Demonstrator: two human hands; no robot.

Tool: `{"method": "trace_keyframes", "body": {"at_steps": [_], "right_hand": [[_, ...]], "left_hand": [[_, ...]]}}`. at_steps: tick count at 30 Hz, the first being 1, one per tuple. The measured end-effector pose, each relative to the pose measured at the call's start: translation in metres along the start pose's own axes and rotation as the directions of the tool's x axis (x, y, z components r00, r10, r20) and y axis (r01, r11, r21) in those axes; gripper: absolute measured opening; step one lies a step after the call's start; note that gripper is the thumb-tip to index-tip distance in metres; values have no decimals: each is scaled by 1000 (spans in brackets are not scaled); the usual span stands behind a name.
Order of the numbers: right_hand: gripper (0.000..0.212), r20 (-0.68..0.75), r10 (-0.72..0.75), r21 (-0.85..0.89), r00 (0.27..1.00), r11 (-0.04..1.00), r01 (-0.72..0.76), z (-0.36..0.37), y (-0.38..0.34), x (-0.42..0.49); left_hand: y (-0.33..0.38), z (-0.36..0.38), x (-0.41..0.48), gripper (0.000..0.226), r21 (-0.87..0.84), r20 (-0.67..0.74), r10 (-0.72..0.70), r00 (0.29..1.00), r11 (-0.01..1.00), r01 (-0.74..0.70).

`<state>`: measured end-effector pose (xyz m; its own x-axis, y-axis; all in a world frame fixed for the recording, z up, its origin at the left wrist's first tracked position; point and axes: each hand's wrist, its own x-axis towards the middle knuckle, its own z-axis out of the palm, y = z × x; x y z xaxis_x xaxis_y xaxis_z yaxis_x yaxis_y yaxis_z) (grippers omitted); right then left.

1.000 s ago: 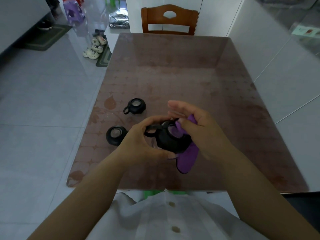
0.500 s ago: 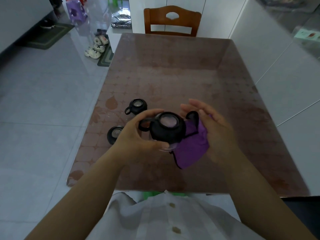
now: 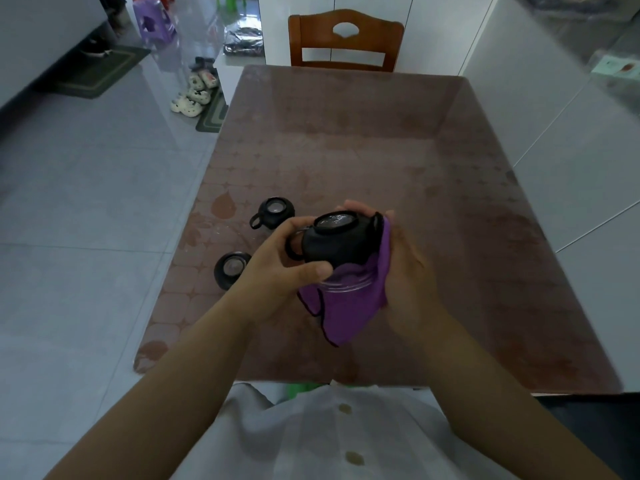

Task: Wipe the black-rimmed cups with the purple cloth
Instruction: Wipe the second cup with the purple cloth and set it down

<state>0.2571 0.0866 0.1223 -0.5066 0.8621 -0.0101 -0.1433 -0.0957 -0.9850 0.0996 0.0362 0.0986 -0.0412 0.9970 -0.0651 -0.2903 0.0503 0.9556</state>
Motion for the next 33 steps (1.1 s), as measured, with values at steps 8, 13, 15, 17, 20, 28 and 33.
{"method": "trace_keyframes", "body": {"at_steps": [8, 13, 15, 17, 20, 28, 33], "right_hand": [[49, -148, -20, -29, 989, 999, 16, 4, 11, 2], [45, -251, -49, -32, 967, 999, 42, 7, 12, 7], [47, -247, -84, -72, 965, 995, 68, 9, 10, 7], [48, -241, -114, -104, 964, 990, 91, 9, 9, 6], [50, -221, -168, -140, 961, 980, 139, 7, 8, 4], [37, -337, -60, 127, 940, 986, 109, -10, 8, 19], [40, -105, -154, -135, 983, 981, 139, -1, -3, 12]], "left_hand": [[4, -1, 4, 65, 371, -171, 63, 983, 929, 5], [14, 22, 5, 54, 516, -177, 74, 981, 856, 29], [12, 28, 7, 60, 497, -138, 53, 989, 867, 23], [9, 30, 6, 70, 512, -121, 64, 991, 859, 7], [8, 35, 4, 80, 481, -184, 89, 979, 876, 11], [5, 24, 6, 62, 220, -205, -60, 977, 970, 105], [-3, 21, 4, 67, 174, -228, -77, 971, 978, 118]]}}
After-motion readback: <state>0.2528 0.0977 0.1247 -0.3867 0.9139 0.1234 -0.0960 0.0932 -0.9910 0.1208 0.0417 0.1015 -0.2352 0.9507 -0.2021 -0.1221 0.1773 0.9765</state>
